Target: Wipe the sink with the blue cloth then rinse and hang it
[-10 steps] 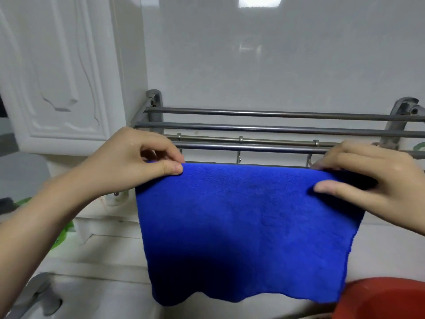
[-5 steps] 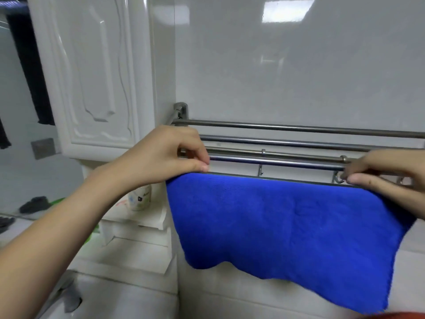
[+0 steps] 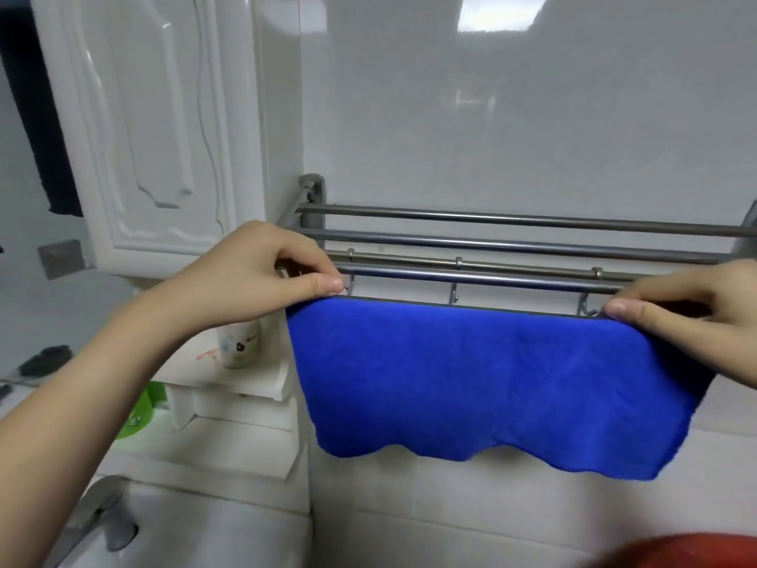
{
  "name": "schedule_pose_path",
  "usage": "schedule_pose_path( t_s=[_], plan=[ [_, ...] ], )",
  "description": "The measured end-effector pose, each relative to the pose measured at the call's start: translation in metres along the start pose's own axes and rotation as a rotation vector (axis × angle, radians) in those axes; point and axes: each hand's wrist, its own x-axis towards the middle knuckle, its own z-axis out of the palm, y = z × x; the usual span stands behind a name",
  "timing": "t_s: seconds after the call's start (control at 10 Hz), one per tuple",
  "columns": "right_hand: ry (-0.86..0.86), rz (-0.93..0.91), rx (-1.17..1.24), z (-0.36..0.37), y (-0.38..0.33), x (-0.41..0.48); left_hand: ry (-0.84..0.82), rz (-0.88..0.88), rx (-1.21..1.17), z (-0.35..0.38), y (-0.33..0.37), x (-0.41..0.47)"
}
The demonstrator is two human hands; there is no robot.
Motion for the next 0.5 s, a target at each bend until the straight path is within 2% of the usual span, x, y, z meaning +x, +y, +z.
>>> schedule_pose_path(
  t_s=[0.2,0.5],
  plan=[
    [0.138,-0.046,0.176,0.003,-0.007,-0.006,0.053,0.059,-0.039,0.005,-0.001,-0.013],
    [0.347,-0.019,0.086,0.023,-0.015,-0.023,0.133,0.044,-0.083,0.009,0.001,-0.020]
  ],
)
